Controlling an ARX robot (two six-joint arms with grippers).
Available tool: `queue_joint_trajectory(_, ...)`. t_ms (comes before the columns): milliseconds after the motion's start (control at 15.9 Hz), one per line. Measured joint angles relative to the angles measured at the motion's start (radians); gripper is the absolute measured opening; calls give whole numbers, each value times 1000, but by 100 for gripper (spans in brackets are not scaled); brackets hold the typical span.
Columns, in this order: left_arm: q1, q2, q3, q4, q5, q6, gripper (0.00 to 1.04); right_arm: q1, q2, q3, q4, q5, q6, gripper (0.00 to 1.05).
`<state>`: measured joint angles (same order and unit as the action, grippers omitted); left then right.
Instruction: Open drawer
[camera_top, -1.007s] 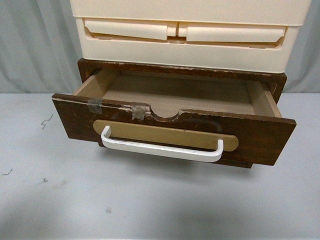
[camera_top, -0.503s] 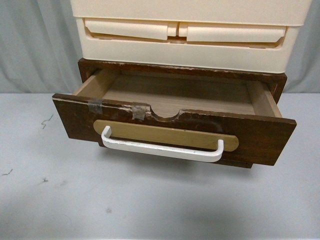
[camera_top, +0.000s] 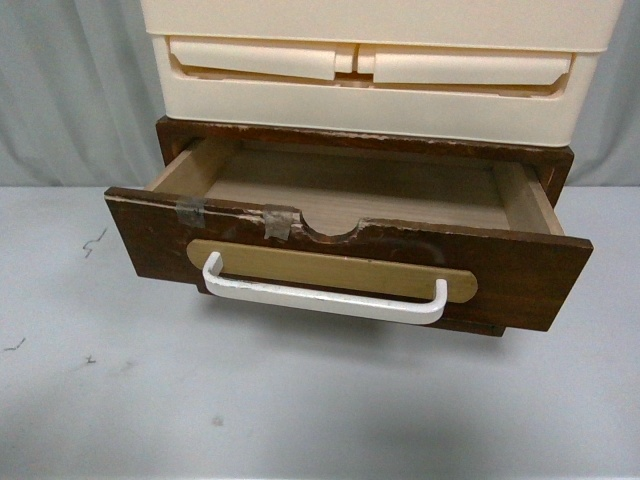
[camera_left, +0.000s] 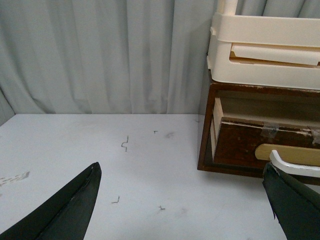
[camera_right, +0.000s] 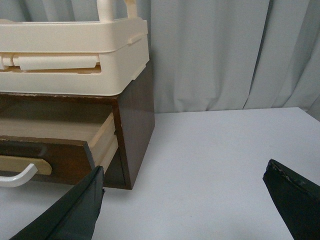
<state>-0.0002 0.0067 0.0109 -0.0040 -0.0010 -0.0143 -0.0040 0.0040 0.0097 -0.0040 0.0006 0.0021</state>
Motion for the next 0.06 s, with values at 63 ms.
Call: queue_joint_trajectory(63, 0, 0, 0, 0, 0, 0, 98, 0, 0, 0, 0, 0, 0, 98)
